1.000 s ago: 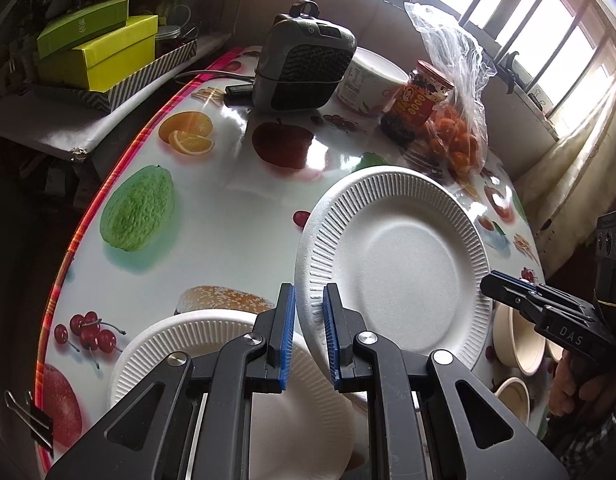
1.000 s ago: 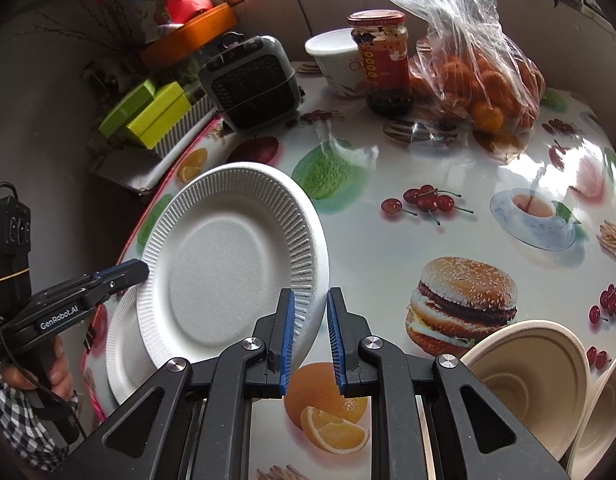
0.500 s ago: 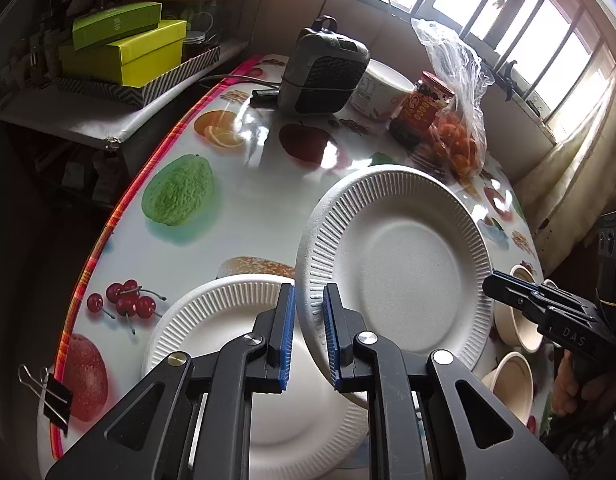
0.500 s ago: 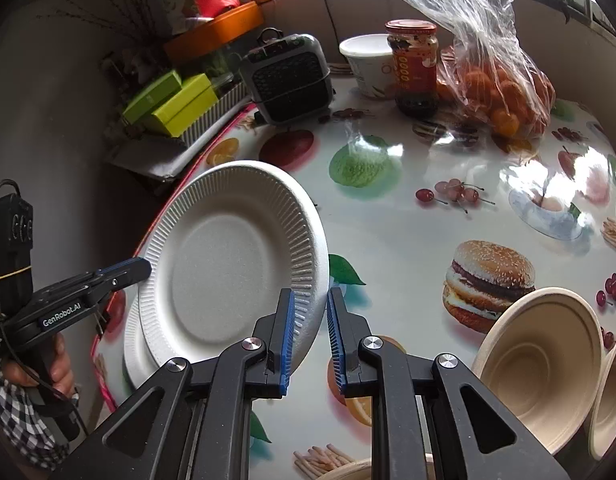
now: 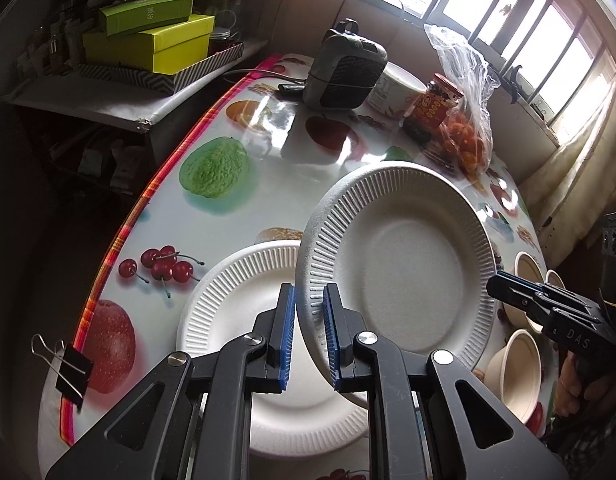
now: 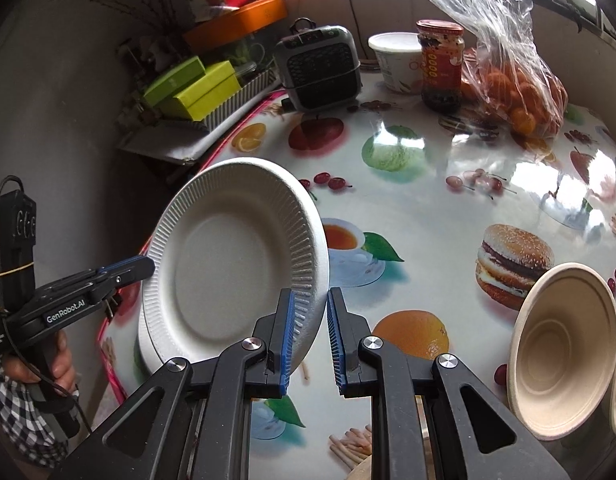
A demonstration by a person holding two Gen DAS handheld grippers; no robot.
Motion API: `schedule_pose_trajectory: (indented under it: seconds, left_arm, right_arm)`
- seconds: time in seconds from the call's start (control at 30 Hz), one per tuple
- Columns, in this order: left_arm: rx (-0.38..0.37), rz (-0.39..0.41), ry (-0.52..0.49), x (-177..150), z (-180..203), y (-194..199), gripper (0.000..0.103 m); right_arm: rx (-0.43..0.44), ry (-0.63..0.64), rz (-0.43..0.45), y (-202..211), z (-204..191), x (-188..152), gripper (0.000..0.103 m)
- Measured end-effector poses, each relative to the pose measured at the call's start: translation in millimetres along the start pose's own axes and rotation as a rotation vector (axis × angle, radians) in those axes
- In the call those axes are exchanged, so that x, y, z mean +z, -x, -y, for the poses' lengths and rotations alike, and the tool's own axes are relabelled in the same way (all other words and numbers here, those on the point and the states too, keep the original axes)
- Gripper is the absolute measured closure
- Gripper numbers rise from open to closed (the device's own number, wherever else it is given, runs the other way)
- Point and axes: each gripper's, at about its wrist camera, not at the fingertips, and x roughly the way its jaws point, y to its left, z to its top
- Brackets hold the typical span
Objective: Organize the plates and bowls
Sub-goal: 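Lift the held white plates and carry them toward the plate stack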
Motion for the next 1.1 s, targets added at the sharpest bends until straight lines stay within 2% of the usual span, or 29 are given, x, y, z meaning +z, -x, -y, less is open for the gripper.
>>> schedule_pose_trajectory:
  seconds: [0.6, 1.1]
  left_arm:
    - [0.044, 0.006, 0.046, -24, -37, 14, 0.088]
    - [0.08, -0.021, 0.082, -36, -64, 10, 0.088]
  right_arm:
    - [0.035, 0.035, -0.046, -24, -35, -20, 0.087]
    - [0.045, 0.063, -0.091, -50, -56, -25, 0.087]
